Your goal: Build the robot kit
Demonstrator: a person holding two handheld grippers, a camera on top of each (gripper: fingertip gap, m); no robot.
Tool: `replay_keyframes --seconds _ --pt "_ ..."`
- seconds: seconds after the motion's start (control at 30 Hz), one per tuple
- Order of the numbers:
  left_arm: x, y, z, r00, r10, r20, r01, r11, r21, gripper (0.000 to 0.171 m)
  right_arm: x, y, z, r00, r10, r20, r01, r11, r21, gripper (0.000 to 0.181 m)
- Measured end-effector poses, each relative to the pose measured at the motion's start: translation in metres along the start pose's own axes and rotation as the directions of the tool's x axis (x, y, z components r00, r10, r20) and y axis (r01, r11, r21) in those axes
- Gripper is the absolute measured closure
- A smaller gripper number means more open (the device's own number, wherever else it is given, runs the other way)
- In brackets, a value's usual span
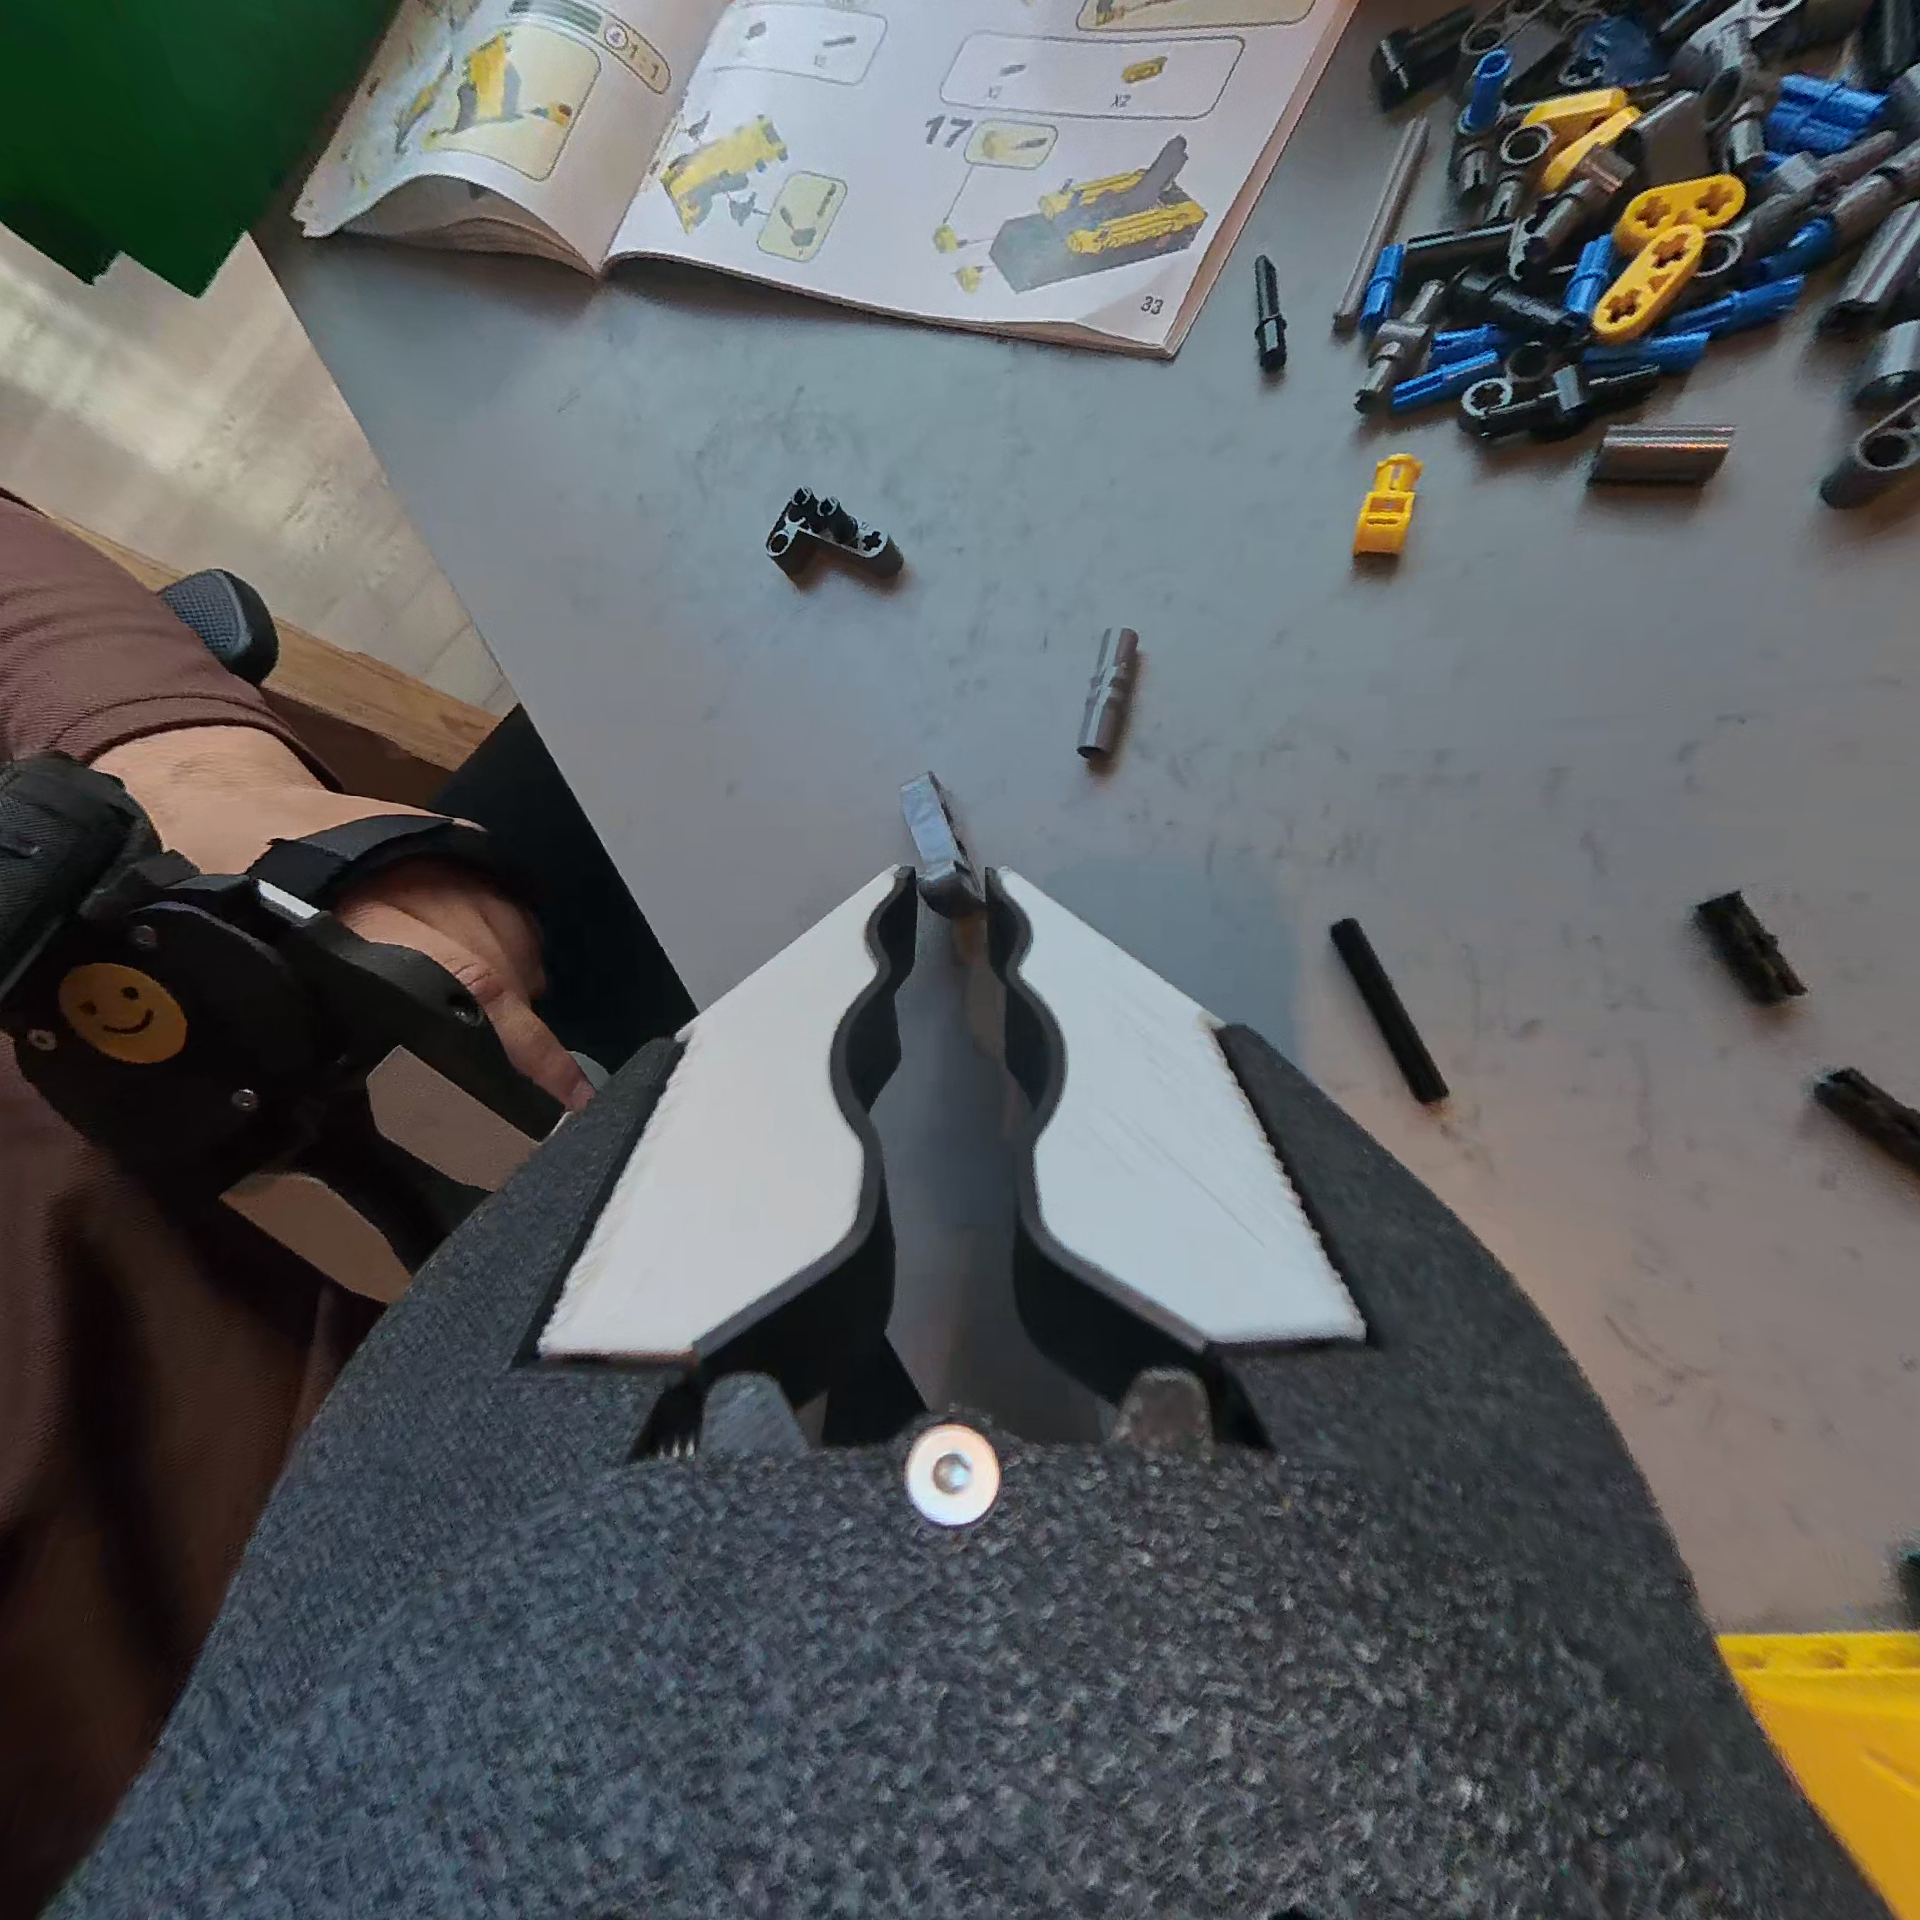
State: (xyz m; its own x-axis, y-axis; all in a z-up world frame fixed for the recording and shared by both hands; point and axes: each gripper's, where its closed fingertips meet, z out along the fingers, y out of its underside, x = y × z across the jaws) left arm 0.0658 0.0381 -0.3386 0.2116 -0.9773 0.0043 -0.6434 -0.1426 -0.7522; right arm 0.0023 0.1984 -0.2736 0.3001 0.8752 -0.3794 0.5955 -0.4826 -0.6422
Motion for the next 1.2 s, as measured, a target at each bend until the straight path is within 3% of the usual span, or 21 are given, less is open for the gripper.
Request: replay_keyframes --seconds 0.2,0.3,0.6,0.7,0.77,0.93,1.07,1.2 --pt "0.000 0.001 0.001 1.000 -0.004 -0.002 0.004 1.000 -0.006 0.133 0.030 -0.007 -0.036 0.991 0.001 -0.134 0.007 0.998 0.058 0.166" --pt "0.001 0.002 0.002 1.000 -0.003 -0.006 0.003 1.000 -0.011 0.133 0.036 -0.010 -0.050 0.990 0.016 -0.140 -0.002 0.995 0.096 0.166" --pt "0.001 0.002 0.002 1.000 0.003 -0.002 -0.004 1.000 -0.014 0.133 0.002 0.000 -0.010 0.983 -0.180 -0.043 0.180 0.984 0.003 0.155" --pt "0.001 0.002 0.001 1.000 0.005 -0.003 -0.005 1.000 -0.014 0.133 0.001 -0.002 -0.004 0.989 -0.145 -0.019 0.146 0.989 0.015 0.156" --pt "0.002 0.002 0.001 1.000 0.005 -0.006 -0.006 1.000 -0.013 0.133 0.000 -0.001 -0.003 0.990 -0.144 -0.008 0.144 0.990 0.007 0.172" --pt "0.003 0.002 0.001 1.000 0.012 -0.005 -0.012 1.000 -0.014 0.133 -0.007 -0.006 -0.003 0.995 -0.008 0.098 0.009 1.000 -0.011 0.173" --pt "0.003 0.002 0.002 1.000 0.009 -0.008 -0.009 1.000 -0.017 0.133 -0.018 -0.006 0.001 0.958 0.165 0.236 -0.140 0.983 -0.118 0.173" --pt "0.002 0.003 0.003 1.000 0.014 0.000 -0.014 1.000 -0.022 0.133 -0.015 -0.005 0.005 0.951 0.225 0.210 -0.188 0.965 -0.184 0.174"
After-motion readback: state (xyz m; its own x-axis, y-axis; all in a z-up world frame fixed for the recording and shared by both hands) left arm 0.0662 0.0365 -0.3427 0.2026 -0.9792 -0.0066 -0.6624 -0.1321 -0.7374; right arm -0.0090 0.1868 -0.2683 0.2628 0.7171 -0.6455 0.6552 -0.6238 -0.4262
